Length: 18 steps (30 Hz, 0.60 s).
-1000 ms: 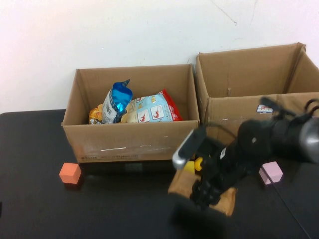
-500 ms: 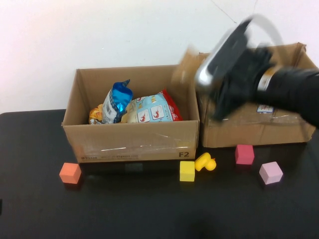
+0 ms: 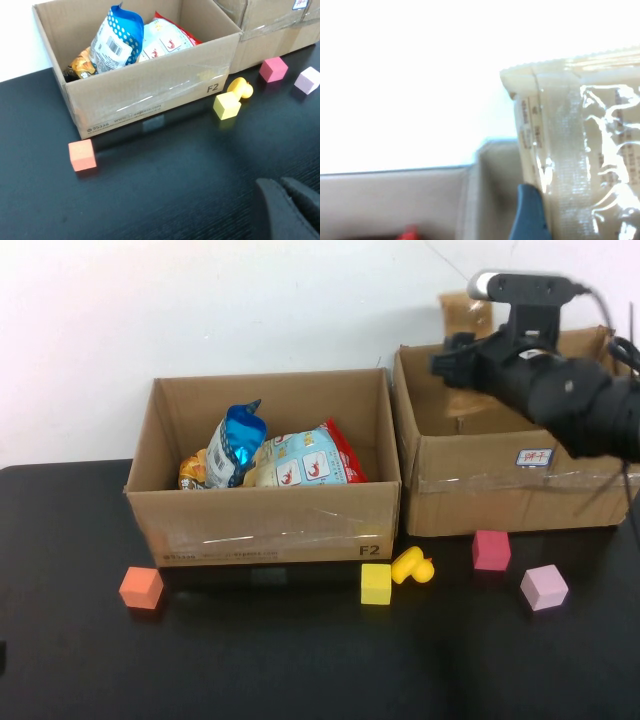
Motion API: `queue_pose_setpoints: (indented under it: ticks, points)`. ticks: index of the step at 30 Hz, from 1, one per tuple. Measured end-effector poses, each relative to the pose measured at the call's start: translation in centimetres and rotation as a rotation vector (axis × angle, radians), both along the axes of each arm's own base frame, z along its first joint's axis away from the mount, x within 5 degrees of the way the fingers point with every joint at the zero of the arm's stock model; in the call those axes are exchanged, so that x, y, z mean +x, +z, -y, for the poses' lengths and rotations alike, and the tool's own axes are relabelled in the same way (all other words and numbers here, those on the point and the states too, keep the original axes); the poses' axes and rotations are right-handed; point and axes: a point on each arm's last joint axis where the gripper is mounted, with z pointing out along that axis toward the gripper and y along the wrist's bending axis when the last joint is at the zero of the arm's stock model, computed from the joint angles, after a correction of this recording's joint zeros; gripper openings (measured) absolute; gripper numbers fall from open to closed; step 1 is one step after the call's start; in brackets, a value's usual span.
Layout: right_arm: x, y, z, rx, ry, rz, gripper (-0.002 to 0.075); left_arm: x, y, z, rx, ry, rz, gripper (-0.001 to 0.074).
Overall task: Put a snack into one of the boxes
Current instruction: Place the biscuit in the biscuit box
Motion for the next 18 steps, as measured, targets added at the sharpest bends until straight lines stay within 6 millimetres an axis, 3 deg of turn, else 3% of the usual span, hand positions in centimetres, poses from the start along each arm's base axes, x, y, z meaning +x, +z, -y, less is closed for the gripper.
queue_pose_setpoints:
  ticks: [5, 12, 18]
  points:
    - [1.3, 0.9, -0.9, 0.115, 0.065, -0.080, 0.0451, 0.2, 0.0, -0.4, 0.049, 0.030, 0.030, -0.0001]
    - [0.7, 4.9, -0.4, -0.041, 0.108, 0.022, 0.0451, 0.7, 0.2, -1.7, 0.113, 0.158, 0.065, -0.0001]
    - [1.3, 4.4, 1.3, -0.082, 0.018, -0.004, 0.0472, 0.8, 0.2, -1.8, 0.096, 0.179, 0.060, -0.0001]
